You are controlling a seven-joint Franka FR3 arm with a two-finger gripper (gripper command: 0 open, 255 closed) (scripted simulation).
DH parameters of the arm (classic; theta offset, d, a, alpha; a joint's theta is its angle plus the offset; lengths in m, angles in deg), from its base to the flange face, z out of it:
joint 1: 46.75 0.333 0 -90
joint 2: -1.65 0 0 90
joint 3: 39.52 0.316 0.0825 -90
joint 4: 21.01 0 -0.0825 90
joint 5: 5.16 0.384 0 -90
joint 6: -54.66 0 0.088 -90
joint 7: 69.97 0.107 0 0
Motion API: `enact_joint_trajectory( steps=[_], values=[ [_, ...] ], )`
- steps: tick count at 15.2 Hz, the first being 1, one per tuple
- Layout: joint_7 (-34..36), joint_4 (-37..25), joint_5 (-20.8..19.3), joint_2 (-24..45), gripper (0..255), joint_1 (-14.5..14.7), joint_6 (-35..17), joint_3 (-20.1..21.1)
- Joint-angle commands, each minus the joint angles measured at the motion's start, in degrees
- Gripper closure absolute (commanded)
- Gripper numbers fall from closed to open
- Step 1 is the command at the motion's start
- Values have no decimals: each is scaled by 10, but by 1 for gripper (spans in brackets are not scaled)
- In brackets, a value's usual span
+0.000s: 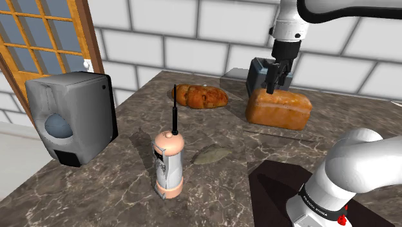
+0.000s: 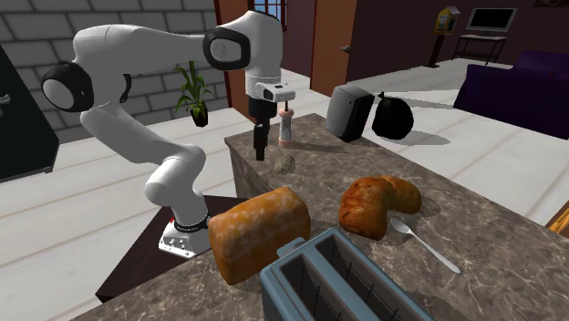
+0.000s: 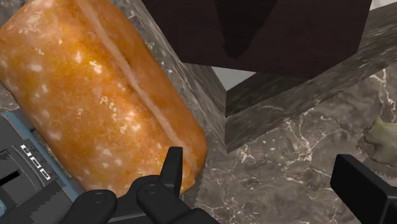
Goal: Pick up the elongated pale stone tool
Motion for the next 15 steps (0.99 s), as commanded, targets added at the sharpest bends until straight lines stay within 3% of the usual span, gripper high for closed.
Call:
enact_joint_trajectory(
  steps=[1, 15],
  values=[
    [0, 0, 0, 0, 0, 0, 0, 0],
    [-185, 33, 38, 154, 0, 147, -188, 60]
  ],
)
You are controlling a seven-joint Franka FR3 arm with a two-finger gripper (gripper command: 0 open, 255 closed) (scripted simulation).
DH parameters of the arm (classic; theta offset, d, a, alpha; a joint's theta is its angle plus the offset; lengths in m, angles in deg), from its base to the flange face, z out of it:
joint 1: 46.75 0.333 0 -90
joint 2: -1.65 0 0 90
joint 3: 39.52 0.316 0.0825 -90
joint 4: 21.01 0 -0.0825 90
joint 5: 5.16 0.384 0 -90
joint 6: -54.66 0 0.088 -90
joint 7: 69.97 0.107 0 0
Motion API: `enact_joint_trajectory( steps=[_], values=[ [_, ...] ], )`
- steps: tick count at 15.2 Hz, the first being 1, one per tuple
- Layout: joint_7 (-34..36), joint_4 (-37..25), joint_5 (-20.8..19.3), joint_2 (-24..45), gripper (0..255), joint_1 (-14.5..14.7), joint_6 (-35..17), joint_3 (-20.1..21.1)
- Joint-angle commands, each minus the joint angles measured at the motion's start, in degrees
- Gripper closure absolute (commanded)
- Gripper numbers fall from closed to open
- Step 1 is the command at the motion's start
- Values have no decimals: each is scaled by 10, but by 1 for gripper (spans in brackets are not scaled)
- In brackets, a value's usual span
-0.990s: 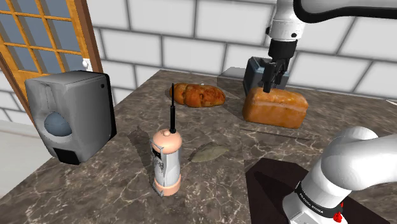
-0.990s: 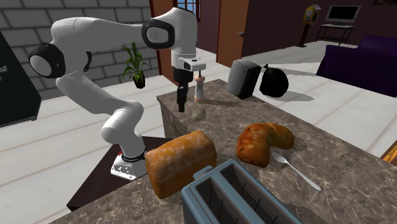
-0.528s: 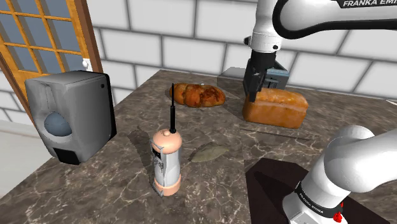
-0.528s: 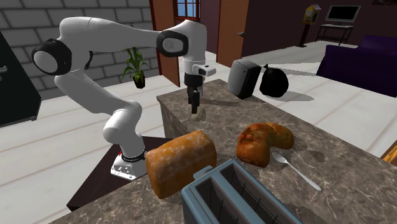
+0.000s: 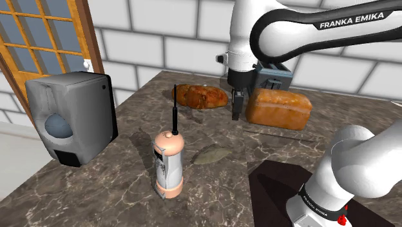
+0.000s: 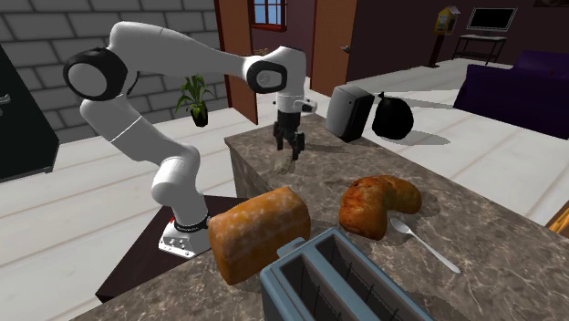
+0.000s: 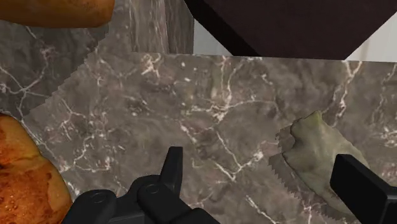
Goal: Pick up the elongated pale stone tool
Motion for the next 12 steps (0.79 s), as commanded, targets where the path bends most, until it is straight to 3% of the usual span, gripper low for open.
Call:
enact_joint_trajectory(
  steps=[1, 10, 12],
  values=[
    [-27, 7, 6, 19, 0, 21, -27, 11],
    [-145, 23, 27, 100, 0, 111, -127, 61],
    [-150, 29, 28, 106, 0, 115, -141, 64]
  ],
)
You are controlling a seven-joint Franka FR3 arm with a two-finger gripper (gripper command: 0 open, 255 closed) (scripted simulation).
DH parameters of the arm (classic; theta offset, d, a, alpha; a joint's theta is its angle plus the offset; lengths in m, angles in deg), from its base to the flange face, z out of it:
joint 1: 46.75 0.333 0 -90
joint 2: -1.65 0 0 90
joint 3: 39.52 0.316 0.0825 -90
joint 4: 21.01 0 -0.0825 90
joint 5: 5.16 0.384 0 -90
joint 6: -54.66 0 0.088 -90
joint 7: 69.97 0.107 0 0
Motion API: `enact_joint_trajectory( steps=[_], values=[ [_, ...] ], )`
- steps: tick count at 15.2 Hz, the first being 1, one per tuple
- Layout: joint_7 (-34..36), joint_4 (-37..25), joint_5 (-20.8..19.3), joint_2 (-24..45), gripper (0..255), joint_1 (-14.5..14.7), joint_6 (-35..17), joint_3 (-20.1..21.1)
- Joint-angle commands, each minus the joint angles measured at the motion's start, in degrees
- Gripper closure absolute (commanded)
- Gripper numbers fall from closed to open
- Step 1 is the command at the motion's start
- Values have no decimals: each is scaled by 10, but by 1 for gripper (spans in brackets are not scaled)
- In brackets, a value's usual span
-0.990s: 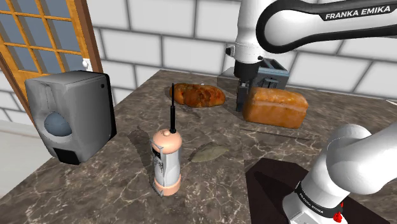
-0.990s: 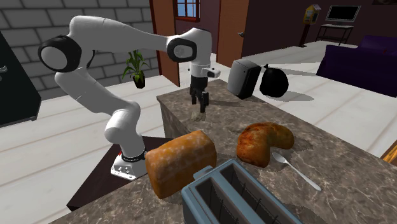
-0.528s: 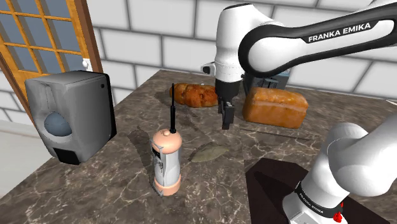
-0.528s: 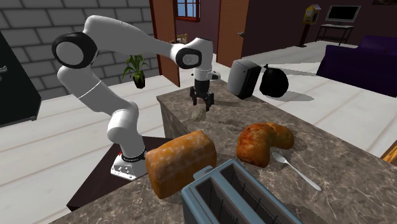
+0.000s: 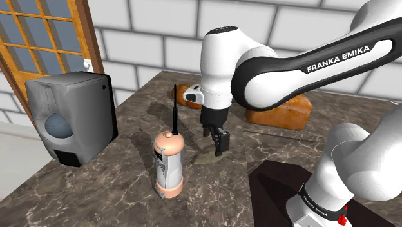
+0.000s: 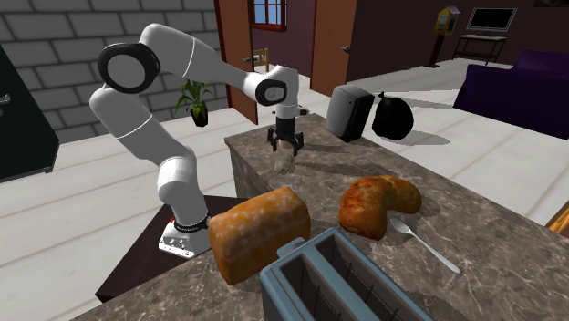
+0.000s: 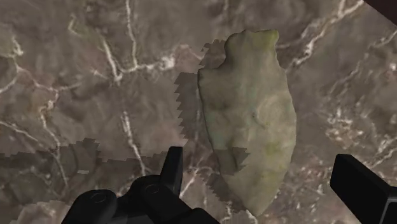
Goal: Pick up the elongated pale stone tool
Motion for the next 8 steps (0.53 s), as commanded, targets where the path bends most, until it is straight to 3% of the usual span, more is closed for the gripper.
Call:
enact_joint_trajectory(
  steps=[1, 8],
  values=[
    [-4, 11, 1, 8, 0, 4, -20, 4],
    [1, 38, -2, 29, 0, 3, -67, 9]
  ],
)
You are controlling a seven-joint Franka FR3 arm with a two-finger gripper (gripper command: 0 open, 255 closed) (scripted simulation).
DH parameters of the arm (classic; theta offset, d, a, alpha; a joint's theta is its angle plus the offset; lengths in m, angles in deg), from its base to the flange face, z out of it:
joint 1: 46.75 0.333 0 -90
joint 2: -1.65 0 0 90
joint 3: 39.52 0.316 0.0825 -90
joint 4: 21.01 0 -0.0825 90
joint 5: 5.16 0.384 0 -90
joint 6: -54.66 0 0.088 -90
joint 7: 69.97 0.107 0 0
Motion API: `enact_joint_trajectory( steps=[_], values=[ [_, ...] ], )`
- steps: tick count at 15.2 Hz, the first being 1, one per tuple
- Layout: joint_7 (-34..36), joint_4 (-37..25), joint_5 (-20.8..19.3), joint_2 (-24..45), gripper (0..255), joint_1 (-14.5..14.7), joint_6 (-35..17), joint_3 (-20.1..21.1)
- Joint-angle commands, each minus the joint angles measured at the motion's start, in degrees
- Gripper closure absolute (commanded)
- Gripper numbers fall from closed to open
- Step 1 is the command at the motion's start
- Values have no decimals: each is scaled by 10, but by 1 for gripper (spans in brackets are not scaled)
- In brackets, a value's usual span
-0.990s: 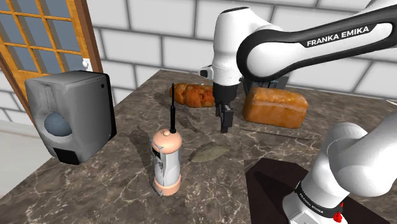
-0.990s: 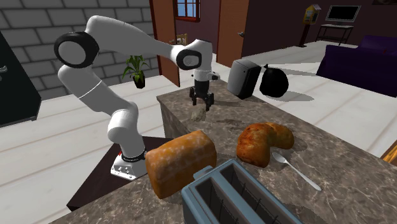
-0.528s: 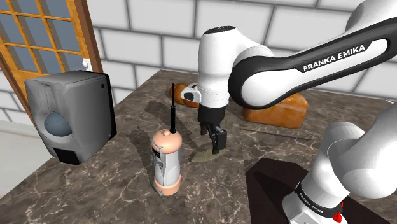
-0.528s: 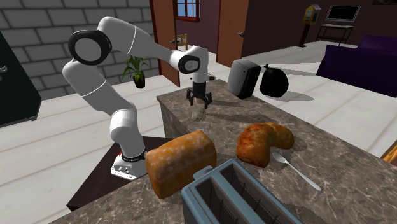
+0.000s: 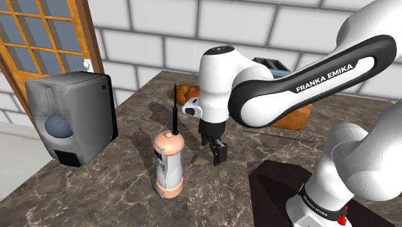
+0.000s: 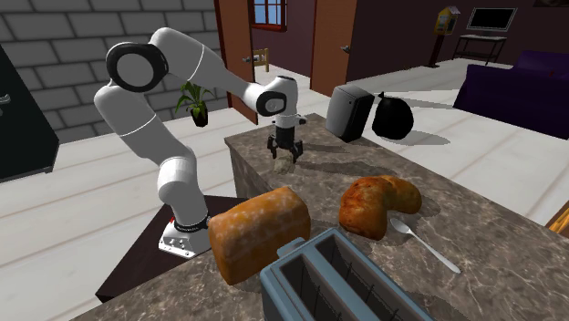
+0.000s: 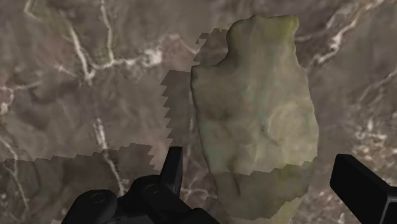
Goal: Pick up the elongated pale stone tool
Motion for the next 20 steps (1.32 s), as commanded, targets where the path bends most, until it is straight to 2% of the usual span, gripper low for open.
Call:
enact_joint_trajectory(
  steps=[1, 10, 20],
  values=[
    [1, 2, 0, 1, 255, 0, -4, 0],
    [1, 2, 0, 2, 255, 0, -3, 1],
    [-7, -49, 3, -34, 255, 1, 82, -8]
  ],
)
